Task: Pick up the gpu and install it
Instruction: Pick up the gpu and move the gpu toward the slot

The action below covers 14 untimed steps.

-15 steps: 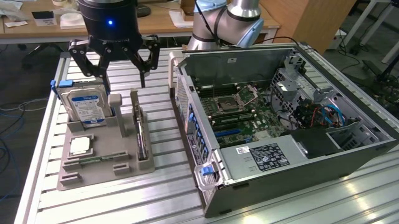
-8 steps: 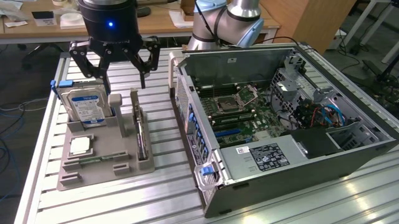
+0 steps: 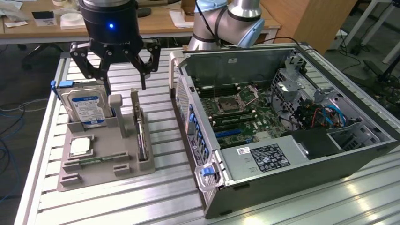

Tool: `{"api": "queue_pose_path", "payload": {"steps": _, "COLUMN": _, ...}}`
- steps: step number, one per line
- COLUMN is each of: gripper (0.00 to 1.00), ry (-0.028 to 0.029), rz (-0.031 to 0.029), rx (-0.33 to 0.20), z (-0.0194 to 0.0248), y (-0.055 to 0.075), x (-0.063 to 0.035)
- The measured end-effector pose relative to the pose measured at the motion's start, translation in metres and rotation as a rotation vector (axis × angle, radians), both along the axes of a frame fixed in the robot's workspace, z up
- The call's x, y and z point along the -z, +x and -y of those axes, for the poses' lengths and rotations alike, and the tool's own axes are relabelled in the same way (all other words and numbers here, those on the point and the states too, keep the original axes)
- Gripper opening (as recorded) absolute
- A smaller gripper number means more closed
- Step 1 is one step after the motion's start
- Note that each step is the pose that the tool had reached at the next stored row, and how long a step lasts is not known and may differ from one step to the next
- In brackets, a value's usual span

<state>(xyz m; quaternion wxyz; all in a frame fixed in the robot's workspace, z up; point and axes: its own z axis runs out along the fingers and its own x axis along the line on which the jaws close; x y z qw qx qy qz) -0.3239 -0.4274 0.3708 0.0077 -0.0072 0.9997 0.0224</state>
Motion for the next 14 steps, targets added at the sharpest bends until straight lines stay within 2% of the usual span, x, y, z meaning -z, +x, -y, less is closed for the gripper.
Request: {"api": "queue_pose_path", "payload": {"steps": 14, "gripper": 0.71, "ry": 0.0000, "rz": 0.0000, "rx": 0.000, "z": 0.0000, "y": 0.0000, "x": 0.0034}}
